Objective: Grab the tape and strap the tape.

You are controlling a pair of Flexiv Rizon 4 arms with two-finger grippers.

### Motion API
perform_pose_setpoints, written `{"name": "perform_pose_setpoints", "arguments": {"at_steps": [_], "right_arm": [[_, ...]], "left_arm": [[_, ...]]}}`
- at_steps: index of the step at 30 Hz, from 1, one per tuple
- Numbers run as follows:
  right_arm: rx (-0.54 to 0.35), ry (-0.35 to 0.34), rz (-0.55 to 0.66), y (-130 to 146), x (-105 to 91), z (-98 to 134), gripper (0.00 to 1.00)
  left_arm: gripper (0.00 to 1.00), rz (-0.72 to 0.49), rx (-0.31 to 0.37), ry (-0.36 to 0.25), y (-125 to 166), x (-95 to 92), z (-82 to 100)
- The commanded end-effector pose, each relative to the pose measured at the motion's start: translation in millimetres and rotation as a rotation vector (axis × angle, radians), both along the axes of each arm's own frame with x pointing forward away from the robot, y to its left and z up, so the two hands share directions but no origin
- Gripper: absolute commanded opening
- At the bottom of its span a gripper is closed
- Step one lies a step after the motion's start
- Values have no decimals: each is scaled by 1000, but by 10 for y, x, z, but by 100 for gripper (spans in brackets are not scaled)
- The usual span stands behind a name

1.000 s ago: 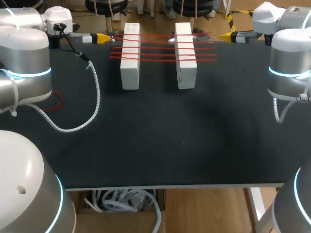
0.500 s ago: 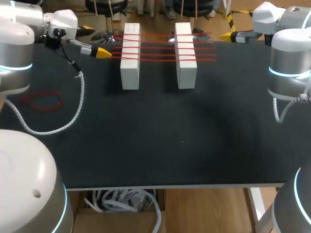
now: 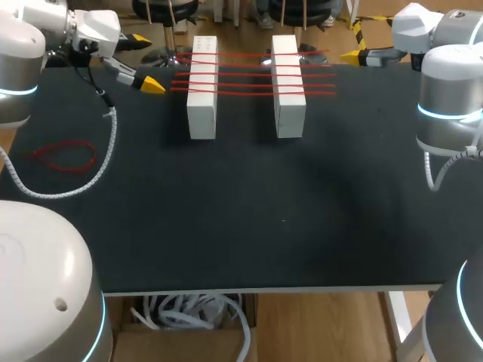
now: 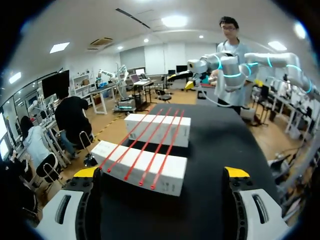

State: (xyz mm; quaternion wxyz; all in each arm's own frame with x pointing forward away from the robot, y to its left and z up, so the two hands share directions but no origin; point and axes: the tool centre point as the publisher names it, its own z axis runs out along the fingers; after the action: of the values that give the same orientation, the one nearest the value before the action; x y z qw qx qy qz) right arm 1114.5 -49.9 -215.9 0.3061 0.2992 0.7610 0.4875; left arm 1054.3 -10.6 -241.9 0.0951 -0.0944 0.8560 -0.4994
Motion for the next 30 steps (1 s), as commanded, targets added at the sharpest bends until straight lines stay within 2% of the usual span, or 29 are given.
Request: {"name": "perform_pose_setpoints", "arguments": {"at_steps": [1,2,3,4,5,6,7,9,12,19,23,30], "right_arm": [[0,1,0,-1,1,1,100],[0,1,0,-1,1,1,100],[0,1,0,-1,1,1,100],[0,1,0,-1,1,1,100],[0,1,0,-1,1,1,100],[0,1,0,-1,1,1,100],[0,1,0,-1,1,1,100],[0,1,0,-1,1,1,100],[0,1,0,-1,1,1,100],[0,1,0,-1,1,1,100],[0,1,0,-1,1,1,100],[0,1,0,-1,1,1,100]], "left_arm": [[100,-56,-9,26,30,56,-52],[93,-64,-3,12,26,60,-65],[82,-72,-3,1,21,61,-74],[76,-83,-9,8,13,69,-97],[64,-85,-10,9,10,77,-119],[45,-92,-11,7,4,85,-138],[40,-99,-15,9,-2,92,-153],[38,-107,-20,9,-15,104,-194],[42,-117,-32,7,-39,121,-260],[39,-155,-44,2,-105,187,-400],[33,-162,-60,3,-123,208,-476],[31,-175,-68,1,-148,243,-546]]}}
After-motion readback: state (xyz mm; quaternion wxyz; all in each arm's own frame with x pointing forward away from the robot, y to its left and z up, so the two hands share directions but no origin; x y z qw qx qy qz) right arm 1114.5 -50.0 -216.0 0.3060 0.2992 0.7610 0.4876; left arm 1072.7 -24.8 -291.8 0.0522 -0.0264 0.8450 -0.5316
